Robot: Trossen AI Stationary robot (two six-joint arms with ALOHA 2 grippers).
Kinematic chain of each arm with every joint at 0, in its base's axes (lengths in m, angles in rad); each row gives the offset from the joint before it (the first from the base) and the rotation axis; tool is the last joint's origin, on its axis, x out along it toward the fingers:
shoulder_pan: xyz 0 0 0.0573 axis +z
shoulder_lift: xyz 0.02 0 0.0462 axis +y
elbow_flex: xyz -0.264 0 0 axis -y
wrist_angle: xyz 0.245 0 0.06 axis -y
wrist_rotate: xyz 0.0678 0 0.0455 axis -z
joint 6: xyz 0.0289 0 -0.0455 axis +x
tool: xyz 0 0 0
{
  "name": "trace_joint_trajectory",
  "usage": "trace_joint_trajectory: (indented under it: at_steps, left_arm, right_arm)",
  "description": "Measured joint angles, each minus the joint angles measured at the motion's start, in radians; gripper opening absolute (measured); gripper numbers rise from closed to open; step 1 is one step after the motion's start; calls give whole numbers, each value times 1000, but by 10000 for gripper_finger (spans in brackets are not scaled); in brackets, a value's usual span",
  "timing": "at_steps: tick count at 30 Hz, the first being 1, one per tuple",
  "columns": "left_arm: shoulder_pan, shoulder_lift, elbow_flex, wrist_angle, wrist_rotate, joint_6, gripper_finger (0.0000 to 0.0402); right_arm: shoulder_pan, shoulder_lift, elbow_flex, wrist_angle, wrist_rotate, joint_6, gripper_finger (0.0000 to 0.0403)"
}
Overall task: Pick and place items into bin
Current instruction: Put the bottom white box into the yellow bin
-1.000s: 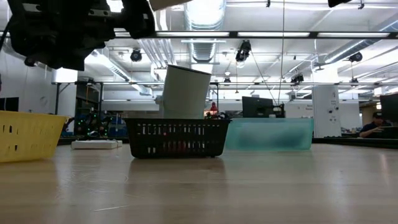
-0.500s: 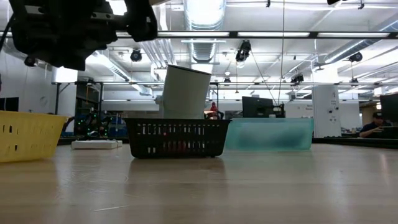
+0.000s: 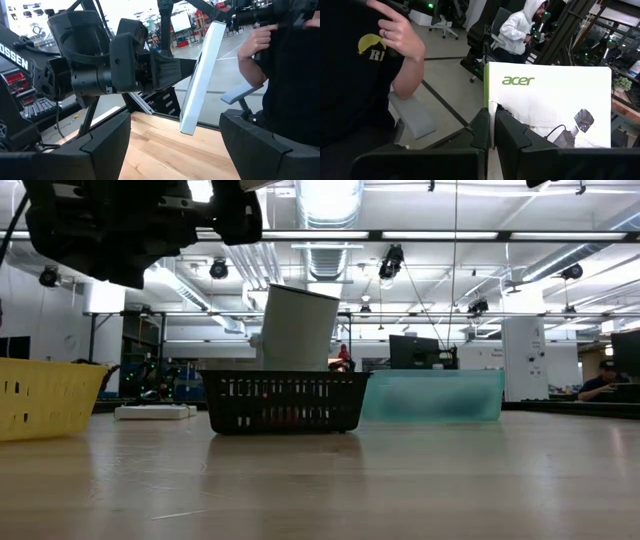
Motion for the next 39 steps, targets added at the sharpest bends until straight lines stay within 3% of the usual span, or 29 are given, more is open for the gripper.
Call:
trace_joint_trajectory:
  at_steps: [26,31,39]
  left_arm:
    - [-50,1,15,-4,19,90,288]
    - [-69,67,29,55,40,138,288]
    - [-71,199,130,102,38,138,288]
  right_arm:
    - [0,0,-1,-2,1,-22,11]
    - [0,0,-1,-6,53,-22,11]
    - [0,0,-1,-14,54,-15,11]
